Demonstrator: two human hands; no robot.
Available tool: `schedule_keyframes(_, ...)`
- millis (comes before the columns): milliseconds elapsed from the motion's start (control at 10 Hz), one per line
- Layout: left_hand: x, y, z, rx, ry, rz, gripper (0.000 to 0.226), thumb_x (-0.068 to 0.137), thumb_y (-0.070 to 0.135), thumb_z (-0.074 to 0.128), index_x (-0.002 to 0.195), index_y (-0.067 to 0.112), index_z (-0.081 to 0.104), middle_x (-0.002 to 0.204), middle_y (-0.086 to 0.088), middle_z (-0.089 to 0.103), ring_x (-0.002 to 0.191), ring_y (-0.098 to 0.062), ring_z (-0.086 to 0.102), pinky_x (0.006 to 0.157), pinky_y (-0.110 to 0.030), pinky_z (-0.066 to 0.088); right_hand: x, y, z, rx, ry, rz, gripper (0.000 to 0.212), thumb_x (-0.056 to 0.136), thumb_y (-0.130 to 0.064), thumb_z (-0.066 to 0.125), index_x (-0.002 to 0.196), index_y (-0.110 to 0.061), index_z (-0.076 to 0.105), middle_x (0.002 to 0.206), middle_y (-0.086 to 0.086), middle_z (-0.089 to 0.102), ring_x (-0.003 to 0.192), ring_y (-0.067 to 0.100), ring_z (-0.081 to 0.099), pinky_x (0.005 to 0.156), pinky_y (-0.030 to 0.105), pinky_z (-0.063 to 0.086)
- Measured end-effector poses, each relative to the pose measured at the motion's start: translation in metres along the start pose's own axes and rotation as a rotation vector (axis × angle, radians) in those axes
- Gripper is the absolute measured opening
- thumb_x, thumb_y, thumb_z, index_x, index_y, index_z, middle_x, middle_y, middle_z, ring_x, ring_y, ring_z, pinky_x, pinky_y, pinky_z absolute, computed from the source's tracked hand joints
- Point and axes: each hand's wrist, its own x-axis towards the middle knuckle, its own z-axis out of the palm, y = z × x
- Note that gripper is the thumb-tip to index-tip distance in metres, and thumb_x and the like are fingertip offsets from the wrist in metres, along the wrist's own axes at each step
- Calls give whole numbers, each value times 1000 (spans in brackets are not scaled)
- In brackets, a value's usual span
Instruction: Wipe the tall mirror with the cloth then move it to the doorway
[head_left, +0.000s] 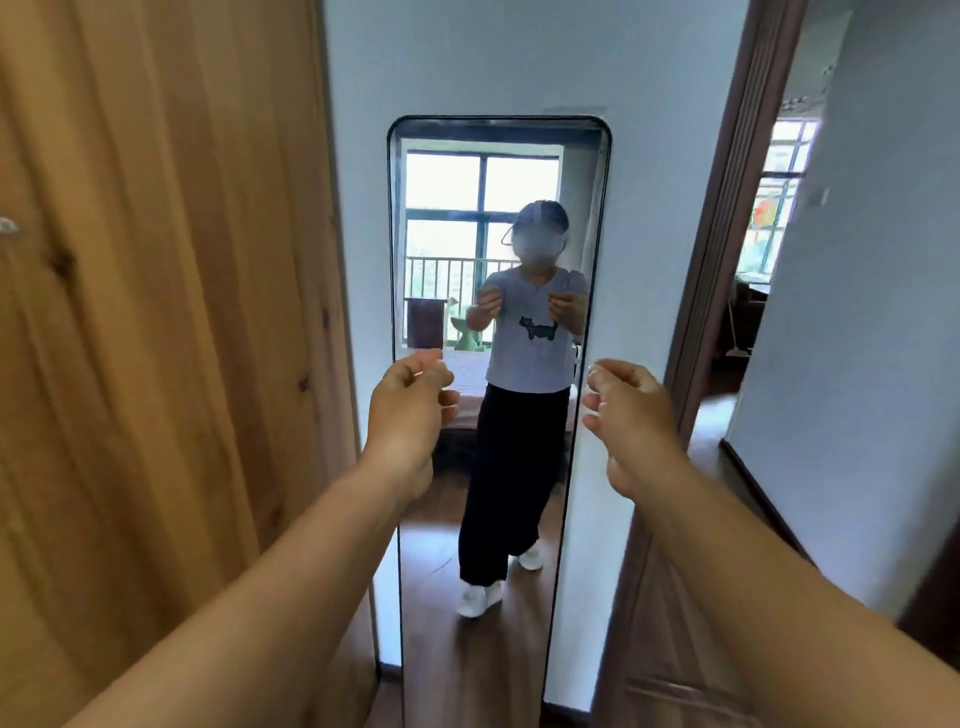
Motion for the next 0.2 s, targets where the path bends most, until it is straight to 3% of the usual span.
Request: schedule_keyframes(200,-71,27,-6,-20,-55,22,13,90,12,52,94,21,60,86,-2,55,70,-17,52,71,-29,49,-77,-49,-32,21,-137,-113,12,88,-13,55,84,-23,62,68,-4,55,63,10,51,63,25,45)
